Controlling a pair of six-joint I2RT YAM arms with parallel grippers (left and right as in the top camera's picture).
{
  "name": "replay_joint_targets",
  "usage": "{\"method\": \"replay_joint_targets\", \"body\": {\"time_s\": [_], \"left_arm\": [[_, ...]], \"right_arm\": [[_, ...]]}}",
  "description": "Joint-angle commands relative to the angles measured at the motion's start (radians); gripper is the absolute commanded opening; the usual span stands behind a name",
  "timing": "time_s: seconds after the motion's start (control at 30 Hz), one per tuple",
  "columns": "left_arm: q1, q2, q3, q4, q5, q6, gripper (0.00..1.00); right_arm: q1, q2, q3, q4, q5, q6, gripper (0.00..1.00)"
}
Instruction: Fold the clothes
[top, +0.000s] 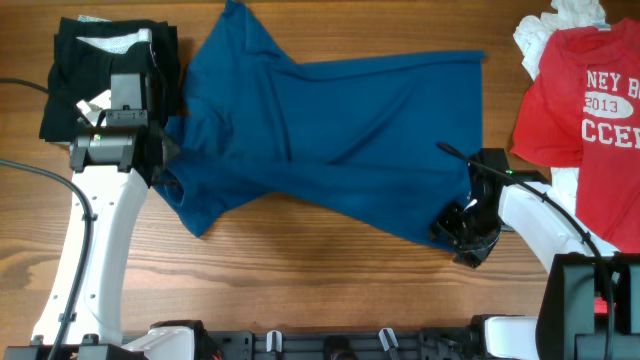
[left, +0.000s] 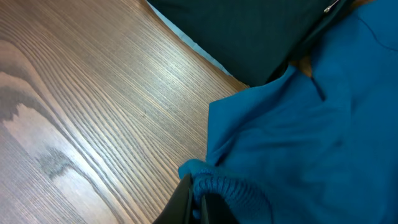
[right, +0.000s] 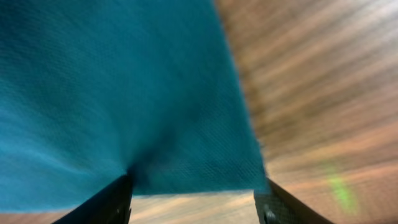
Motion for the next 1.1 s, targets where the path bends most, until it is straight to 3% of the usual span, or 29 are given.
{"method": "replay_joint_targets", "body": {"time_s": [0.0,0.1,0.17,0.2,0.23,0.43,0.7,0.8,1.07], "left_arm": [[0.006,0.009,0.006,0.005,0.000,0.009,0.04],[0.006,0.009,0.006,0.004,0.000,0.009,0.04],[0.006,0.009,0.006,0.004,0.000,0.009,0.04],[0.006,0.009,0.006,0.004,0.001,0.009,0.04],[0.006,0.009,0.006,0.004,0.005,0.009,0.04],[0.006,0.008,0.006,-0.001,0.018,0.054,0.04],[0.005,0.008,0.006,-0.071,0.065,0.079,0.04],[0.005,-0.008,0.006,-0.070,0.148,0.161,0.04],[-0.084,-0.207,0.006,-0.127,0.203,0.216,0.04]], "right_arm": [[-0.004,0.013,-0.001,0.045,0.035,0.014,0.64],[-0.004,0.013,-0.001,0.052,0.100,0.013,0.62],[-0.004,0.013,-0.001,0.052,0.113,0.013,0.53],[-0.004,0.013,-0.001,0.051,0.113,0.013,0.37],[-0.004,0.013,-0.001,0.050,0.113,0.013,0.06],[-0.045,-0.027,0.084,-0.010,0.113,0.021,0.04],[-0.300,-0.227,0.358,-0.222,0.114,-0.256,0.04],[-0.319,-0.271,0.415,-0.266,0.121,-0.259,0.04],[-0.320,-0.404,0.473,-0.368,0.121,-0.286,0.04]]}}
